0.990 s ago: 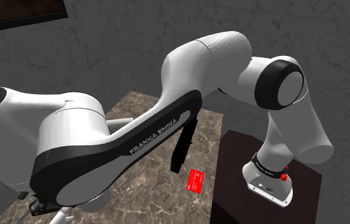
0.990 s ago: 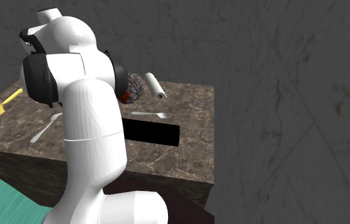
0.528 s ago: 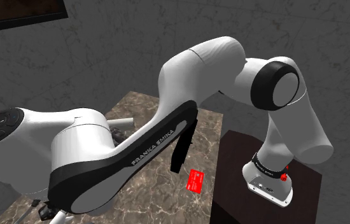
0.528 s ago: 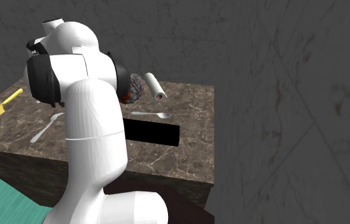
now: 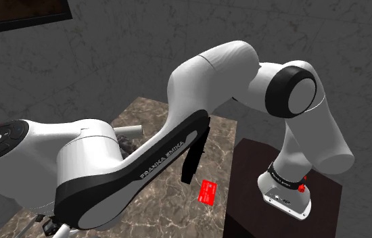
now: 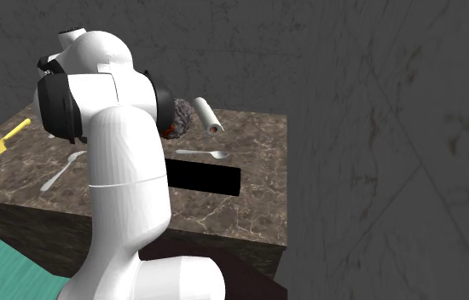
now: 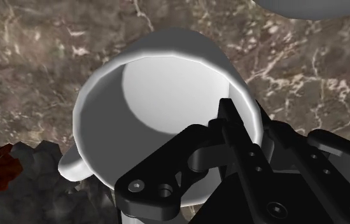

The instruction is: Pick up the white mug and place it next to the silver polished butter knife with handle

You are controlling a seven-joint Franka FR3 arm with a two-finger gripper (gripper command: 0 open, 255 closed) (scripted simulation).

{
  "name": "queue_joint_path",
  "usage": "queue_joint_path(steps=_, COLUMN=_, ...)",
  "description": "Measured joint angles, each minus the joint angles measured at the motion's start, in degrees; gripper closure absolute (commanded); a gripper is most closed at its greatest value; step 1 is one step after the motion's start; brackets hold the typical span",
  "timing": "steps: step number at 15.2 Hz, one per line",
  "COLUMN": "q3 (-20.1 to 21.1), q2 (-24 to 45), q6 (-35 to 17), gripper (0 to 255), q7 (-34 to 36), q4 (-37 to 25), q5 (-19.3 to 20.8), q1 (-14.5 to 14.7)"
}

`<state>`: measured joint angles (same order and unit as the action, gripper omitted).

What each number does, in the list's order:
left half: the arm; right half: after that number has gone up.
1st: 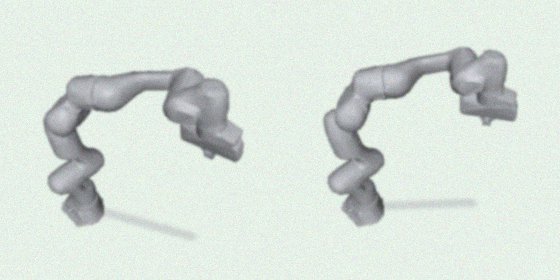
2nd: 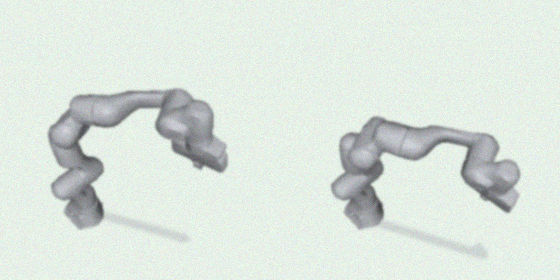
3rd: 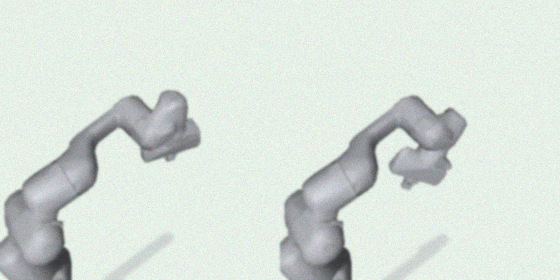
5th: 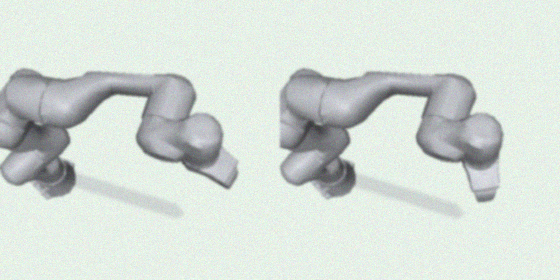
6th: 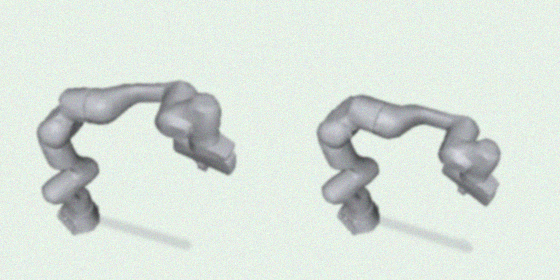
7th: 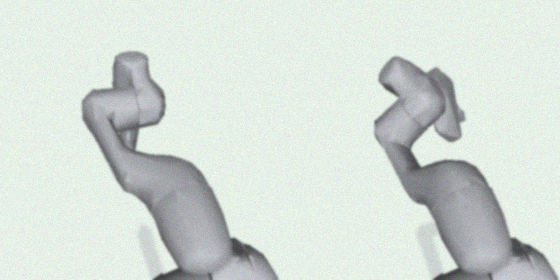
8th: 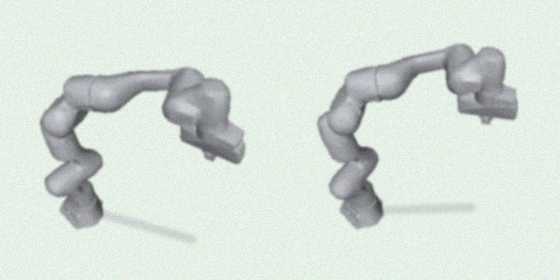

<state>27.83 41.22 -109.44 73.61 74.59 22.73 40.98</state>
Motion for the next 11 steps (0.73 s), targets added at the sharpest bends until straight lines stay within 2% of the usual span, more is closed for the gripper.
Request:
queue_joint_path(steps=1, q3=0.0, q2=0.0, q6=0.0, gripper=0, q7=0.0, q4=0.0, q5=0.0, q1=0.0)
queue_joint_path(steps=7, q3=0.0, q2=0.0, q6=0.0, gripper=0, q7=0.0, q4=0.0, q5=0.0, q1=0.0)
queue_joint_path(steps=11, q3=0.5, q2=-1.4, q6=4.6, gripper=0, q7=-0.9, q4=-3.5, q5=-0.8, q1=0.4)
